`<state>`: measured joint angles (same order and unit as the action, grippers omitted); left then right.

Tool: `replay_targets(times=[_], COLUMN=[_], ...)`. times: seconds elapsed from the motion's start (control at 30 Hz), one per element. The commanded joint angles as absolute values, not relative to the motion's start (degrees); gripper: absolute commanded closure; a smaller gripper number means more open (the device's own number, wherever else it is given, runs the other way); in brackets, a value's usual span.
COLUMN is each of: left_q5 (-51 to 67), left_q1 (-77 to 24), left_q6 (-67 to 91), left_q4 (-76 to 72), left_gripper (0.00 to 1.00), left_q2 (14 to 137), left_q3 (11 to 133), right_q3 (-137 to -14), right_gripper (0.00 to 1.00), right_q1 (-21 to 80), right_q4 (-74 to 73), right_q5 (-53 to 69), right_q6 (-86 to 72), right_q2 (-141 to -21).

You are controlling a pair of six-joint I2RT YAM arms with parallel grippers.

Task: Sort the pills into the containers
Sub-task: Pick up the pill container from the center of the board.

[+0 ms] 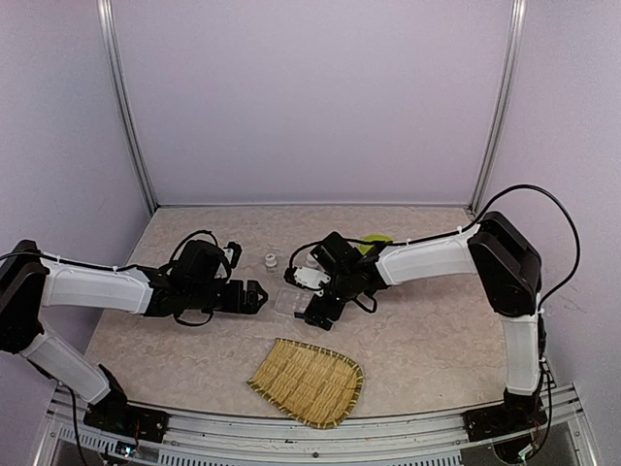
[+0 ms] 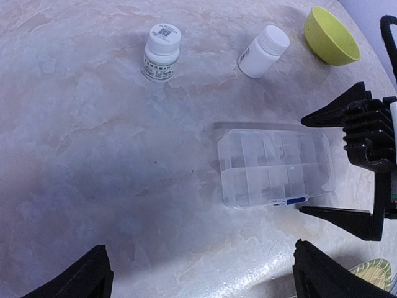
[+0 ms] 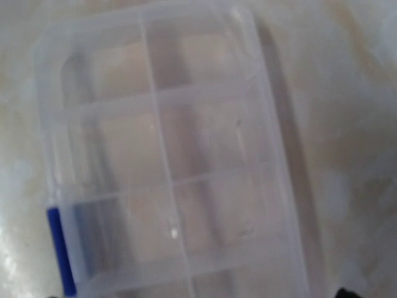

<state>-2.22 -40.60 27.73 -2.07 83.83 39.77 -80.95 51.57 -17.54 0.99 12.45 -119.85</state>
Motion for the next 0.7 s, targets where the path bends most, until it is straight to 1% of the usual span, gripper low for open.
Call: replay_targets(times=[0.0,0.2,0.37,0.47,0.5,0.6,0.67], left_q5=[-1.3,-1.0,-1.1,-1.1,-1.2,-1.0,-1.0], left_q1=[-41.0,-41.0,-41.0,-41.0,-41.0,-41.0,-41.0], left_q6=[27.1,26.7,26.6,26.5,26.6,26.8,27.0], left_q4=[-2.5,-2.2,-2.1,-2.0,-2.1,-2.4,-2.7], left_gripper=[0.01,0.01,0.01,0.01,0.01,0.01,0.01], left_q2=[83.3,83.1,82.7,82.6,82.6,82.6,82.6], left_q3=[39.8,40.2,40.2,40.1,40.0,39.7,39.4], right_q3=[-83.8,-85.0,-83.2,-82.1,-81.8,-81.4,-81.0], right_gripper=[0.07,0.21,0.23,0.17,0.17,0.2,0.23], right_q1=[51.8,50.9,50.9,51.0,51.0,50.9,51.0], right_q4=[-19.3,-21.6,-21.5,-21.6,-21.7,-21.9,-21.7], right_q5=[1.5,5.7,6.8,6.0,5.7,4.6,4.2], right_q6=[14.0,13.5,13.6,13.7,13.8,13.6,13.4], right_q2=[-122.0,-122.8,-120.7,-119.5,-119.4,-119.3,-119.3])
